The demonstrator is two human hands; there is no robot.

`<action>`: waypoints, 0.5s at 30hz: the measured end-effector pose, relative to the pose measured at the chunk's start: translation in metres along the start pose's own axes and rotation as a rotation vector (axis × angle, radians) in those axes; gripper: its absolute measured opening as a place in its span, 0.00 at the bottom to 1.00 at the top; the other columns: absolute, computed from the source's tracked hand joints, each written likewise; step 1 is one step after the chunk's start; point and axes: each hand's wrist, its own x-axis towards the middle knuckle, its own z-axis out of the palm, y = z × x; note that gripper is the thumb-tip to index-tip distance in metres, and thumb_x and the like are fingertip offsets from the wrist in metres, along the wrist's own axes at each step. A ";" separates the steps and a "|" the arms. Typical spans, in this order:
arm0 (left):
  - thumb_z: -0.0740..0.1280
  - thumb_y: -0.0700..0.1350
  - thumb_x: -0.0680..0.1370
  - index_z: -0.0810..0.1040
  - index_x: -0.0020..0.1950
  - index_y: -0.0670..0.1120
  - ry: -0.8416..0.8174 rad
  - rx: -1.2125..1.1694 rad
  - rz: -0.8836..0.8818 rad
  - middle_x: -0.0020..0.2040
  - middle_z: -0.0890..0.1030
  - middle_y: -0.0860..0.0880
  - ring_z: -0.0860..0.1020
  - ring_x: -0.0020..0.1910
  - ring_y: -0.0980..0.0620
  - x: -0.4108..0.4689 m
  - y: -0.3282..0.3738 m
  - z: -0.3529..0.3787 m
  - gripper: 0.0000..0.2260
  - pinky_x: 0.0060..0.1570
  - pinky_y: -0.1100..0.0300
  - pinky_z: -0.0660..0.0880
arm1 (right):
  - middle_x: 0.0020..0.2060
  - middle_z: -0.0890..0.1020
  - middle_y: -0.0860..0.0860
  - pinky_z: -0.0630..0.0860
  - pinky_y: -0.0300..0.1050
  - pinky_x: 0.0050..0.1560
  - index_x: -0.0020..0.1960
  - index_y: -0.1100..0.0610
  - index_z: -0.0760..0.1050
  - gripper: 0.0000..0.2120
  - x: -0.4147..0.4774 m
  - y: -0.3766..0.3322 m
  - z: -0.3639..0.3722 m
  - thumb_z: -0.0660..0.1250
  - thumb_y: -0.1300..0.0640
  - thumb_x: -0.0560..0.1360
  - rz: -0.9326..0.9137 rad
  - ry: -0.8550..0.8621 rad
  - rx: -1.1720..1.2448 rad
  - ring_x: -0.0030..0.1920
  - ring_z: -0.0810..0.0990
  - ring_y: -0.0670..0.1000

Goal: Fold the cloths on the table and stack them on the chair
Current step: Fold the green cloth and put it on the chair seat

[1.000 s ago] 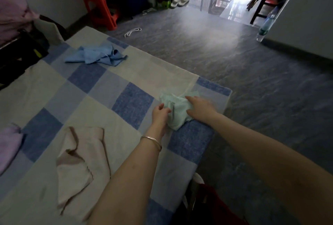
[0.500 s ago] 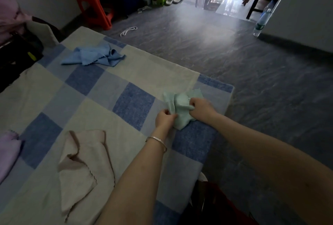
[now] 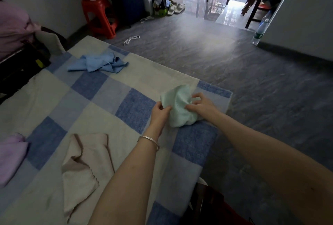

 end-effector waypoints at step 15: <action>0.67 0.33 0.74 0.76 0.53 0.41 0.020 -0.154 0.132 0.42 0.80 0.52 0.77 0.41 0.58 -0.008 0.037 -0.008 0.10 0.43 0.69 0.76 | 0.39 0.76 0.49 0.70 0.36 0.37 0.52 0.59 0.76 0.10 0.010 -0.008 -0.014 0.70 0.61 0.71 -0.102 0.063 -0.014 0.36 0.73 0.43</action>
